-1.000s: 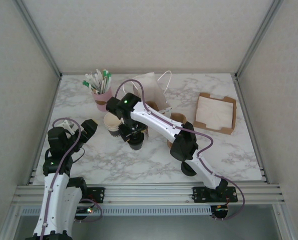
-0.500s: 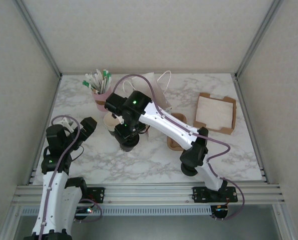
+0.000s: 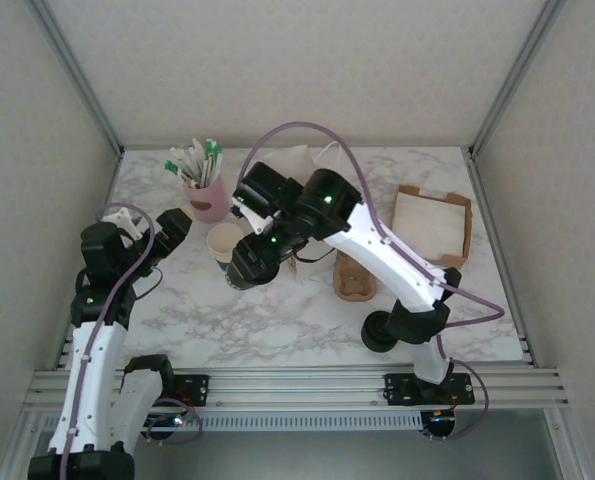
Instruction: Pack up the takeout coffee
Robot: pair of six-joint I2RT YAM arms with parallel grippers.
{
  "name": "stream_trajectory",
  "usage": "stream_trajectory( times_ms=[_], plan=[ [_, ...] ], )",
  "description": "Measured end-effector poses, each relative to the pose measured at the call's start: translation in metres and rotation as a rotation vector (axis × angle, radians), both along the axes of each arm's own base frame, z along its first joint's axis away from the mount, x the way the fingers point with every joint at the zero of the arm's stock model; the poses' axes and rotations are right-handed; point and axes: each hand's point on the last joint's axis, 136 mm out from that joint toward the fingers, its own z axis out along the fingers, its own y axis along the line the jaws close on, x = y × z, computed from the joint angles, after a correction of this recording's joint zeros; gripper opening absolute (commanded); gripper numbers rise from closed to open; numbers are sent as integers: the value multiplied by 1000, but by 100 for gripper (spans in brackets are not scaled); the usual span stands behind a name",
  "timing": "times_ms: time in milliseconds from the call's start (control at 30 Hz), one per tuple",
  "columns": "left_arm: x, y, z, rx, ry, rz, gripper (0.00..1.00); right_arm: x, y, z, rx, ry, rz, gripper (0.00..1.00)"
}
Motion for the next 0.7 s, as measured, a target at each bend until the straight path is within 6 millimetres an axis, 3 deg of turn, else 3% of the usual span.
stream_trajectory(
  times_ms=[200,300,467,700],
  plan=[
    [23,-31,19,30,10,-80,100,6,-25,33,65,-52,-43,65],
    [45,-45,39,65,-7,-104,99,16,-42,47,90,-85,-88,65],
    [87,-44,76,109,-56,-69,92,33,-70,67,130,-132,-169,66],
    [146,-58,99,164,-92,-75,78,60,-108,87,164,-187,-290,66]
  ],
)
